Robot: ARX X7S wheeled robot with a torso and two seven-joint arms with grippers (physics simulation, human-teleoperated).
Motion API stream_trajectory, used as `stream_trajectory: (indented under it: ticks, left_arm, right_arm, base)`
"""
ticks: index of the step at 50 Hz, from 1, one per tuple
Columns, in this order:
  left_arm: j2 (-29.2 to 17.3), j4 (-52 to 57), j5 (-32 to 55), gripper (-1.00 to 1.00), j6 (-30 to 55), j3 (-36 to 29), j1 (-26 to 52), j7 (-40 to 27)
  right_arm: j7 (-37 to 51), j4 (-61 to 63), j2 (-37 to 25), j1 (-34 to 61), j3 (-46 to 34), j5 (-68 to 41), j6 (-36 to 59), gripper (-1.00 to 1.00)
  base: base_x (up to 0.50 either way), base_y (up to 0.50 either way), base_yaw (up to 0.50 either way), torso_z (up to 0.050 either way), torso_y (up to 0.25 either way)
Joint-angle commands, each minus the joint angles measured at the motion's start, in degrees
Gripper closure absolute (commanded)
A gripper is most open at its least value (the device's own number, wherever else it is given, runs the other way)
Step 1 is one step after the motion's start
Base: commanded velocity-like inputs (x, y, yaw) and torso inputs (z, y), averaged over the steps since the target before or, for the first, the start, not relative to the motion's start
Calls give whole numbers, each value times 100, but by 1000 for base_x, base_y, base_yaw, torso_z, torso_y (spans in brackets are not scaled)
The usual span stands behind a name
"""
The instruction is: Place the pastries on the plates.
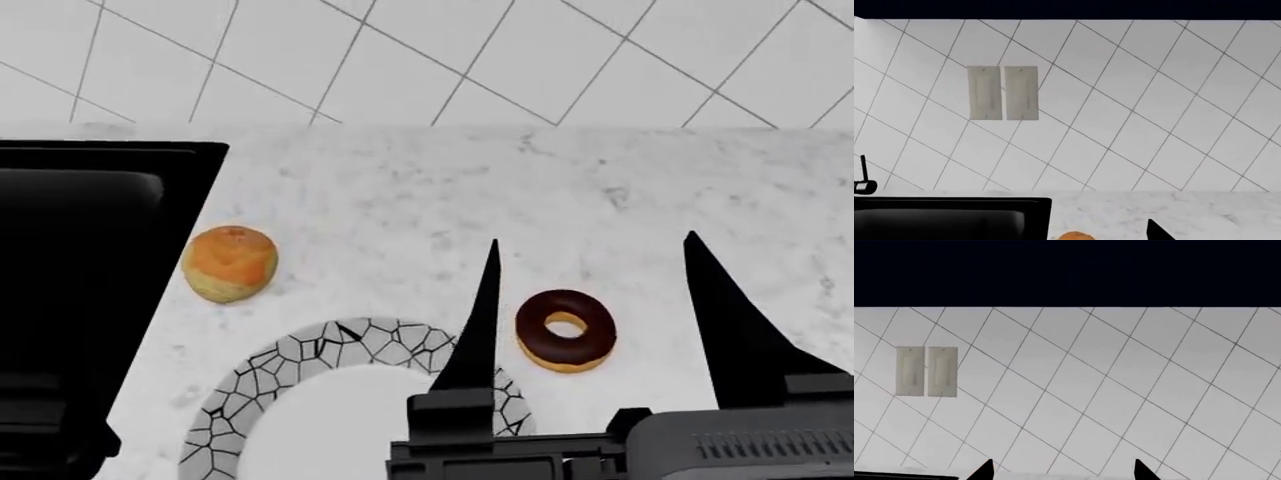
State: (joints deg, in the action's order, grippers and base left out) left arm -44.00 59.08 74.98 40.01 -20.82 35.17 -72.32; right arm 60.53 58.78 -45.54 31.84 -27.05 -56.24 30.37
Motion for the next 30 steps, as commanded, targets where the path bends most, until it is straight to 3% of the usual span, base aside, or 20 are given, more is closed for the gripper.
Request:
stream_trajectory:
  ticks: [1, 17, 30]
  left_arm:
    - [-73, -45, 39, -100, -76, -87, 115, -11]
    - [-111, -231, -236, -100, -193, -97, 19, 279]
    - [-240, -22, 191, -100, -199, -82, 212, -100]
  right_arm:
    - [-2, -88, -49, 79, -86, -2, -138, -100]
    - [-227, -445, 69, -12, -198, 263, -332, -100]
    - [140, -98, -251, 147, 12, -260, -231, -100]
  base:
    - [348, 0, 0, 0, 0]
    - [305, 0, 0, 0, 1]
    - [230, 0, 0, 0, 1]
